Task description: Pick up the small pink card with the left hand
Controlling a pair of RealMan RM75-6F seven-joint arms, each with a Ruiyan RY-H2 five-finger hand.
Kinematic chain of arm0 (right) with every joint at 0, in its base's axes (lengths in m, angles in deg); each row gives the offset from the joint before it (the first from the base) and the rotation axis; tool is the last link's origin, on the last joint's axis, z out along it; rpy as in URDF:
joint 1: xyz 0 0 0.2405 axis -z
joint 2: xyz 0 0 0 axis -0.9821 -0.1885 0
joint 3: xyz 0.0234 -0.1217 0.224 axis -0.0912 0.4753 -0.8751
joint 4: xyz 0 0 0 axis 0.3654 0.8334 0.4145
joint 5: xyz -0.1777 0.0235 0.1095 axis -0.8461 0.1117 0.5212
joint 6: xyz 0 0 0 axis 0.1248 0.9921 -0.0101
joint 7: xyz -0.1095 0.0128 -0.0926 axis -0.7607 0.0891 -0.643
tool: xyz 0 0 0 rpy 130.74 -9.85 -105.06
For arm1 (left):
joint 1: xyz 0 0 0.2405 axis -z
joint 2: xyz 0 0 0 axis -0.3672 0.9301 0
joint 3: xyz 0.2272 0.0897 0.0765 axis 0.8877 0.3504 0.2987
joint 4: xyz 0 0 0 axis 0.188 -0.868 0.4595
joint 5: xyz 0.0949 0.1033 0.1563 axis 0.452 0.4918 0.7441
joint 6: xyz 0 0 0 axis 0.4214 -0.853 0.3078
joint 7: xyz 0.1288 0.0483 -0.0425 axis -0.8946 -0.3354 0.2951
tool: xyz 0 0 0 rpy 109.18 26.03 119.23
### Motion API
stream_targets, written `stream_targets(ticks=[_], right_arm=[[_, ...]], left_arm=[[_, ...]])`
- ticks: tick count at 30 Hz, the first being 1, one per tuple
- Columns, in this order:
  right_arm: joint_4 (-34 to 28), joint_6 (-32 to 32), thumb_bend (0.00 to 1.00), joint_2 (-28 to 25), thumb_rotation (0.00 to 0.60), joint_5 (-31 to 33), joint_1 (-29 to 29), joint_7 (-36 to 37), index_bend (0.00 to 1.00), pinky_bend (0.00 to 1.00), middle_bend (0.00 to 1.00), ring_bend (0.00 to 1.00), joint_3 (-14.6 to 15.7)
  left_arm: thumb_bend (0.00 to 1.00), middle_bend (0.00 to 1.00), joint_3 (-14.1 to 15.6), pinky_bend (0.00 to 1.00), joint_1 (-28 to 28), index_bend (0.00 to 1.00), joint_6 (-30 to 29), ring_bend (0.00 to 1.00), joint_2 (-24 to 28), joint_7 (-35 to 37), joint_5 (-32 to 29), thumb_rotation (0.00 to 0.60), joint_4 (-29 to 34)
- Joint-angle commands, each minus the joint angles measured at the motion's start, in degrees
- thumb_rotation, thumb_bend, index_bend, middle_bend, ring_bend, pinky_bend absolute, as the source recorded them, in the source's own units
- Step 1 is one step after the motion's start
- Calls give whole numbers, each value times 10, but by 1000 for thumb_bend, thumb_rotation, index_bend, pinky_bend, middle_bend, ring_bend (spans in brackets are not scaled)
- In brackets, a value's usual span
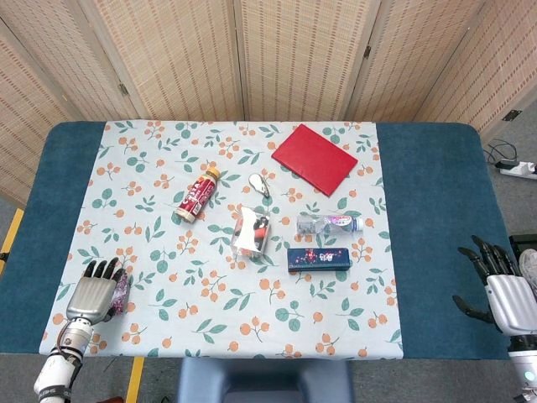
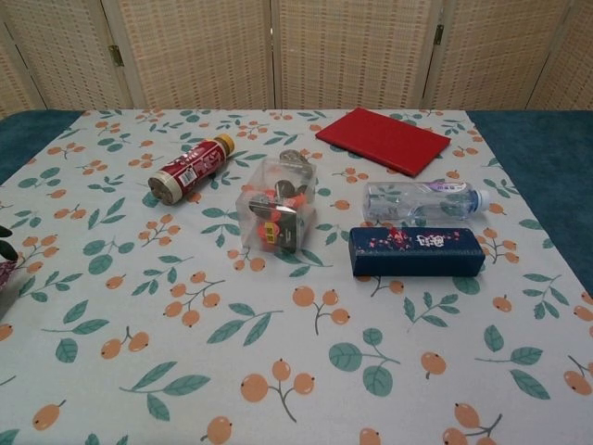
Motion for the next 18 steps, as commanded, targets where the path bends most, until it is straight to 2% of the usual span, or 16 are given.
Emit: stream_targets(ticks=[1, 18], right_arm=[[-1, -2, 270, 0, 600, 0, -1, -1, 149, 0, 45, 16, 0], [5, -5, 270, 1, 600, 0, -5, 6, 149, 0, 45, 15, 0]], left_arm=[[352, 0, 1, 0, -4, 182, 3, 0, -2, 7, -8, 600, 1], [352, 0, 3, 0, -15, 185, -22, 0, 4, -11, -45, 600, 24]])
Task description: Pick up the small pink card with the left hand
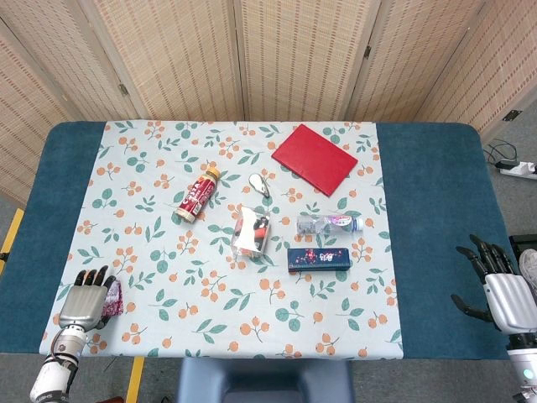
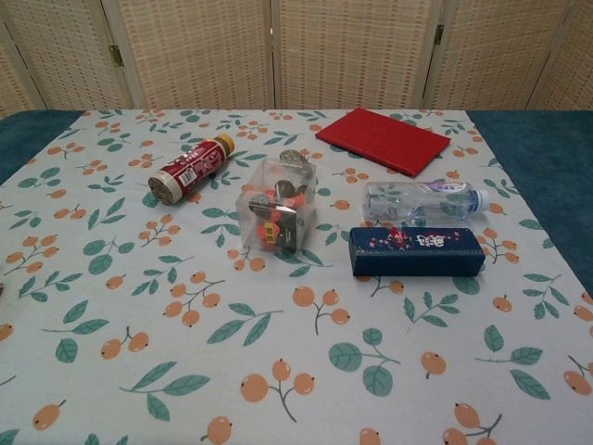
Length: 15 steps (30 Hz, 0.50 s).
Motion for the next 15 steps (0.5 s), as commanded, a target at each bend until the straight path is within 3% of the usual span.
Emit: stream_targets(ticks=[1, 15], right_arm=[[0, -1, 270, 0, 600, -1, -1, 0, 149, 0, 45, 14, 0], [4, -2, 271, 1, 600, 1, -2, 4, 149, 0, 45, 7, 0]], left_arm=[[352, 0, 0, 0, -2, 185, -4, 0, 0, -5, -6, 600, 6], [352, 0, -1, 0, 7, 175, -2, 0, -6, -25, -36, 600, 15]])
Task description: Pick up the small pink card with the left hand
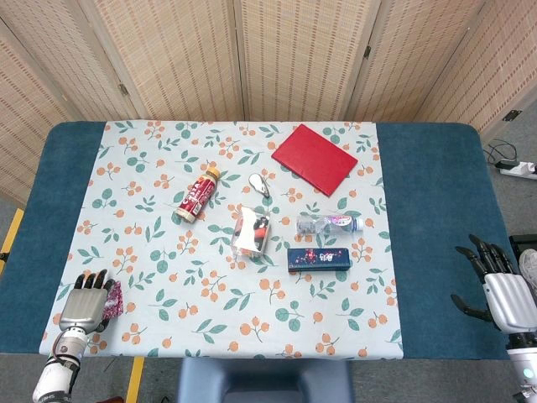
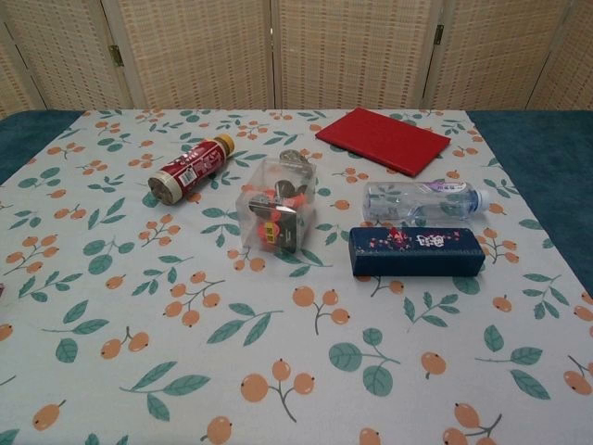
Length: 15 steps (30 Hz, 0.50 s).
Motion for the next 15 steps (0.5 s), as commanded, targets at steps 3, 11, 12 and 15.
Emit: stream_targets(ticks=[3, 11, 12, 15], right_arm=[[0, 0, 270, 0, 600, 0, 0, 0, 149, 0, 45, 8, 0], [0, 2, 270, -1, 600, 0, 1, 0, 149, 0, 45, 6, 1], [0, 2, 270, -1, 600, 0, 2, 0, 149, 0, 45, 6, 1], [0, 3, 270, -1, 600, 0, 2, 1, 149, 0, 45, 7, 1]], left_arm=[[352, 0, 0, 0, 2, 164, 1, 0, -1, 0, -3, 600, 1], [348, 0, 0, 0, 8, 121, 7, 0, -3, -3, -19, 600, 1], [348, 0, 0, 0, 8, 114, 6, 0, -4, -4, -19, 600, 1], [347, 0, 1, 0, 9, 104, 7, 0, -2, -2, -20, 600, 4]])
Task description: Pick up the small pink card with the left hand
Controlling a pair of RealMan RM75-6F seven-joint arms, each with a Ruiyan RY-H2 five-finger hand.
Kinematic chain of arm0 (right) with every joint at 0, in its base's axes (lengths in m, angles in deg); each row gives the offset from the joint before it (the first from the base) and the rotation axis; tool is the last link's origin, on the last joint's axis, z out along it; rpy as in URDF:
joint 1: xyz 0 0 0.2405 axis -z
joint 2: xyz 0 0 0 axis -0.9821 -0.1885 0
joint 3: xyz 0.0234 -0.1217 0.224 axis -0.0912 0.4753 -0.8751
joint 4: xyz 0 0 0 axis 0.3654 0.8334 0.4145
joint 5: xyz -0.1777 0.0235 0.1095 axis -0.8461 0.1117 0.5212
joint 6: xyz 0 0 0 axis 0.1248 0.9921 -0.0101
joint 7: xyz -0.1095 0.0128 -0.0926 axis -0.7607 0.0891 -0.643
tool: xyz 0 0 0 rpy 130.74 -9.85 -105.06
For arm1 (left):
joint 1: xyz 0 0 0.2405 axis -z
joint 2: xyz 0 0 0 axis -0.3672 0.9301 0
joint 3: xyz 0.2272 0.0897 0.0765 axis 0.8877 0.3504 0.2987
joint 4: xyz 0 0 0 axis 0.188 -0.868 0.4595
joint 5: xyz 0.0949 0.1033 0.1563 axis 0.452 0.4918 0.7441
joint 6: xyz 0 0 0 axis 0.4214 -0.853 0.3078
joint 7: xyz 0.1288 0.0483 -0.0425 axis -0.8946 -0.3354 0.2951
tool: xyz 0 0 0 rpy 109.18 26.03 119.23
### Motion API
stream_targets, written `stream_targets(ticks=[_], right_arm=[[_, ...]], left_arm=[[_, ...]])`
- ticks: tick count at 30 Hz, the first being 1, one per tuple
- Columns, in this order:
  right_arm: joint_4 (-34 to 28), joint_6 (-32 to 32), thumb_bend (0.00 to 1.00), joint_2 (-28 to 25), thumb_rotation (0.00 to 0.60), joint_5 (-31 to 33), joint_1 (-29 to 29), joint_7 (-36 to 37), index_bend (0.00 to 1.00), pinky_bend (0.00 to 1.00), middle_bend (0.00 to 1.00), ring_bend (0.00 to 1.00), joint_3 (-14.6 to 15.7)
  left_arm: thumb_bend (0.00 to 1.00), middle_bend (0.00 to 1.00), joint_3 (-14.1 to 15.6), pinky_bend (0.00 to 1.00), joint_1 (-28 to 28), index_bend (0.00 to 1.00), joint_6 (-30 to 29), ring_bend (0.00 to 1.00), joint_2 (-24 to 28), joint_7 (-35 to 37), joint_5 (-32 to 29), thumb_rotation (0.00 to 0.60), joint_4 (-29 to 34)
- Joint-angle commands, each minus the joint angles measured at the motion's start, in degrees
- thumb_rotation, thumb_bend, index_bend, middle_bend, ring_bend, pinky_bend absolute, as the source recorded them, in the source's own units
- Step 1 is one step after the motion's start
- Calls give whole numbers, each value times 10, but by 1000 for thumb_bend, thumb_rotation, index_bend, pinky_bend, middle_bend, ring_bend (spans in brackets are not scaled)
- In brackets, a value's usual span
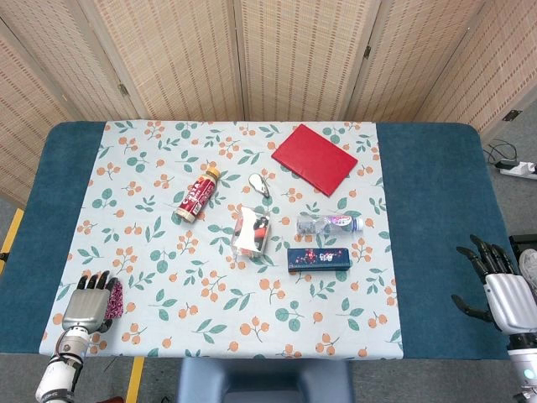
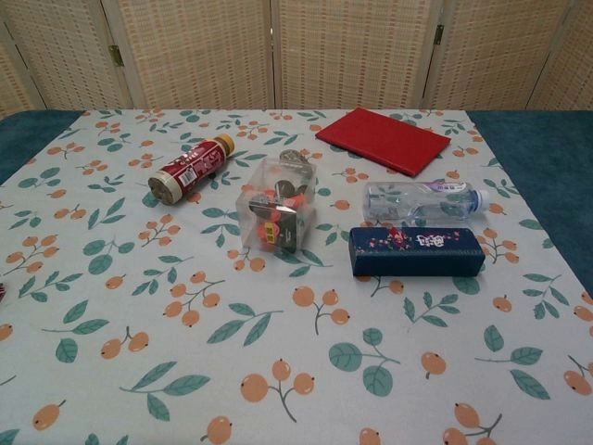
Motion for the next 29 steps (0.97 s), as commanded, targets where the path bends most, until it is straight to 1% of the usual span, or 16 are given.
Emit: stream_targets(ticks=[1, 5, 7, 9, 11, 17, 20, 24, 29], right_arm=[[0, 1, 270, 0, 600, 0, 0, 0, 149, 0, 45, 7, 0], [0, 4, 270, -1, 600, -1, 2, 1, 149, 0, 45, 6, 0], [-1, 7, 270, -3, 600, -1, 3, 1, 149, 0, 45, 8, 0], [-1, 11, 271, -4, 600, -1, 5, 1, 149, 0, 45, 10, 0], [-1, 15, 271, -5, 600, -1, 8, 2, 149, 0, 45, 11, -1], [-4, 25, 270, -9, 600, -5, 13, 7, 149, 0, 45, 15, 0], [-5, 28, 269, -10, 600, -6, 15, 8, 149, 0, 45, 15, 0], [-5, 29, 271, -10, 600, -5, 17, 12, 149, 0, 45, 15, 1], [-1, 29, 271, -3, 600, -11, 16, 12, 149, 0, 47, 16, 3]], left_arm=[[346, 0, 0, 0, 0, 100, 0, 0, 3, 5, 2, 600, 4], [345, 0, -4, 0, -6, 75, -9, 0, 15, 29, 21, 600, 11], [345, 0, -15, 0, -15, 57, -23, 0, 26, 65, 43, 600, 14], [348, 0, -23, 0, -25, 44, -38, 0, 36, 104, 74, 600, 12], [351, 0, -32, 0, -38, 51, -58, 0, 45, 146, 108, 600, 6], [356, 0, -48, 0, -82, 110, -135, 0, 50, 270, 220, 600, -31], [357, 0, -45, 0, -103, 141, -169, 0, 46, 303, 260, 600, -48], [357, 0, -36, 0, -127, 151, -190, 0, 48, 332, 294, 600, -55], [357, 0, -25, 0, -157, 162, -215, 0, 49, 338, 317, 600, -49]])
